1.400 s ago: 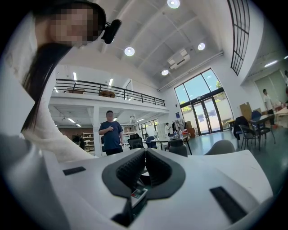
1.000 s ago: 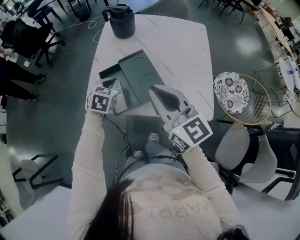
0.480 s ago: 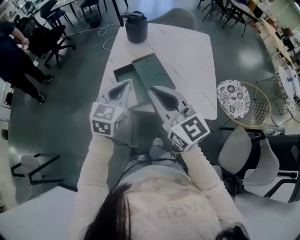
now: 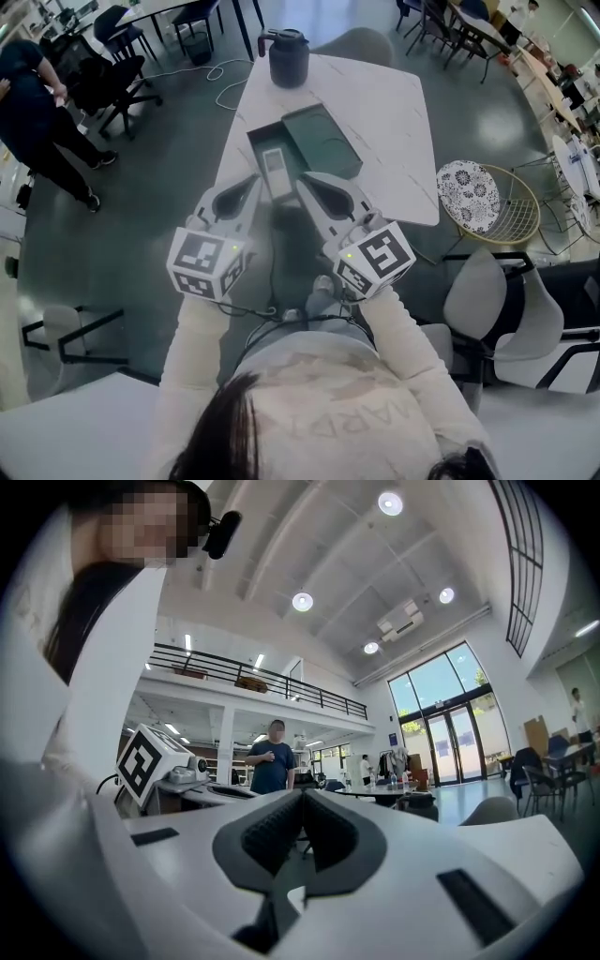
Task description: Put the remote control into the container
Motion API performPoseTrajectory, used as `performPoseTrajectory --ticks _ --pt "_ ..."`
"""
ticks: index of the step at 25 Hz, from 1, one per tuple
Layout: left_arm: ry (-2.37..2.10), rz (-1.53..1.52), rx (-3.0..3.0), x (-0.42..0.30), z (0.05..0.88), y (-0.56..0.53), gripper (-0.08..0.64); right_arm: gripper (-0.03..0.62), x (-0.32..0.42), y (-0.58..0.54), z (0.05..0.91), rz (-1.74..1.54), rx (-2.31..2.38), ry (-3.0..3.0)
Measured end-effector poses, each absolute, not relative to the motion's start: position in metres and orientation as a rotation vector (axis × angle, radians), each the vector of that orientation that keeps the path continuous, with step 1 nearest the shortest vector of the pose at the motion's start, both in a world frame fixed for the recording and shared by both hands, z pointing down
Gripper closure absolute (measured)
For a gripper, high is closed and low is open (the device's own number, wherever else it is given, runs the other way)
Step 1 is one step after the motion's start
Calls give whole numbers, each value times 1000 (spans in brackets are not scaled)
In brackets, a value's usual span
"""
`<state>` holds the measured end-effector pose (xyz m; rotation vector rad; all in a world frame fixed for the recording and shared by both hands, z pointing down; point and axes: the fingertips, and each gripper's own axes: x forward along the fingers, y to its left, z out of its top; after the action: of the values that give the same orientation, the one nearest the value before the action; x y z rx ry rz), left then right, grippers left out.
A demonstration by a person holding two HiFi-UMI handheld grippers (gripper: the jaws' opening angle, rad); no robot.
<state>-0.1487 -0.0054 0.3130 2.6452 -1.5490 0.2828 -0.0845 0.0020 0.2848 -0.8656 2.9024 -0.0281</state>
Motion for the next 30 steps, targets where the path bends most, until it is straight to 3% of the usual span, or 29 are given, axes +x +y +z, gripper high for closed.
performPoseTrajectory --ticks 14,30 --pt "-1552 207 2744 -149 277 65 549 575 -98 55 273 35 -898 2892" --pt "-1590 149 2746 -129 264 71 549 575 -86 57 265 49 -856 2920"
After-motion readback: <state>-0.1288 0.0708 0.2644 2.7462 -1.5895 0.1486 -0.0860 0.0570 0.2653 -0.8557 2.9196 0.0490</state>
